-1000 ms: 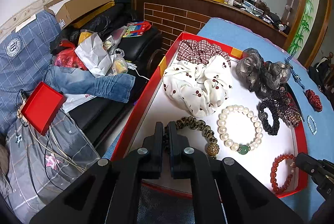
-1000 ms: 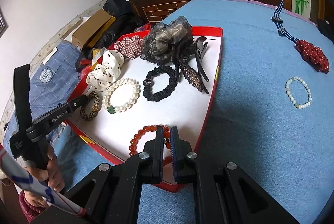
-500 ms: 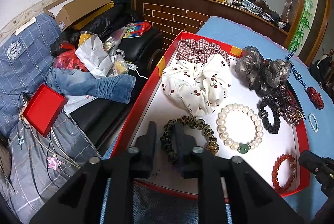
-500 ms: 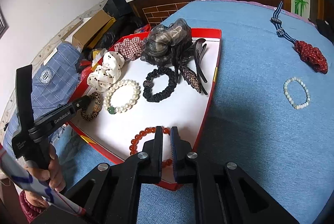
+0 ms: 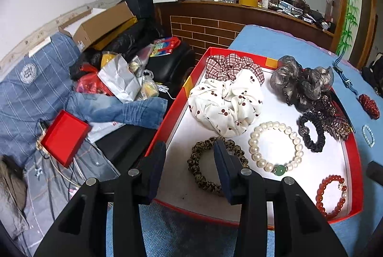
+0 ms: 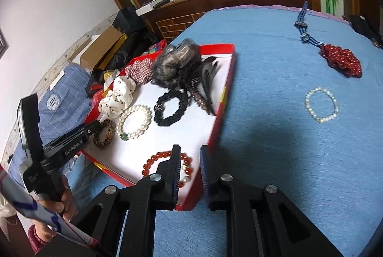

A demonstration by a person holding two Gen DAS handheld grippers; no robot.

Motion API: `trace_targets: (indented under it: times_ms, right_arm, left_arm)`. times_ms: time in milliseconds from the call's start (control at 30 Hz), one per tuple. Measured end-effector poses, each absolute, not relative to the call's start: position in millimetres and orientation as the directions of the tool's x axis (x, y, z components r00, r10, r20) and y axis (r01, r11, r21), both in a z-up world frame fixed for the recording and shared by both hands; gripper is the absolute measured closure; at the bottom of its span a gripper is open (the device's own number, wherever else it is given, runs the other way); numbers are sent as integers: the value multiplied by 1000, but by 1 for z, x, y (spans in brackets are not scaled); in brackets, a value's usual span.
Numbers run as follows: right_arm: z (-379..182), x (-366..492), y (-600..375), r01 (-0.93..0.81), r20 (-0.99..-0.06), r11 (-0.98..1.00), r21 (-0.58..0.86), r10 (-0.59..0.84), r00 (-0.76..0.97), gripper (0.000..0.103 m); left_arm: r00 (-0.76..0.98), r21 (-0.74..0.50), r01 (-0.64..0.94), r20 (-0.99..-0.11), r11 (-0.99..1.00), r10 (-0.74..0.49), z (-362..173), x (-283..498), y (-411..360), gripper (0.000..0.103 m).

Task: Organize jewelry
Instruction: 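Lower both bracelets into the red box and open both tools, then grasp the white bead bracelet with the left tool while the right tool grasps the red polka-dot scrunchie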

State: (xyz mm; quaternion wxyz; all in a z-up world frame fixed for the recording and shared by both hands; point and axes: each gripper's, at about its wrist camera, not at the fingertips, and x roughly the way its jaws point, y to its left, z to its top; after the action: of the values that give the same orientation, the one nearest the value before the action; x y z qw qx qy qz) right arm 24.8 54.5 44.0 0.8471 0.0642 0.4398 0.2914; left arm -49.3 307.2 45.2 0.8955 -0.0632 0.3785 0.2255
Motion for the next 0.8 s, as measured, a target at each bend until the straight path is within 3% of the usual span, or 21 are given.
trace_targets:
  times_ms: [600,800]
  right_arm:
    - [52,30,-28,-311,-666,842,440,539,517,85]
    - [59,37,-70,-251,-647,843,476,529,549,85]
  left_arm:
    - [663,123,-385,-652,914,367,81,-50,248,63]
    - [686,125,-287,-665,950,295,93,-41,208,62]
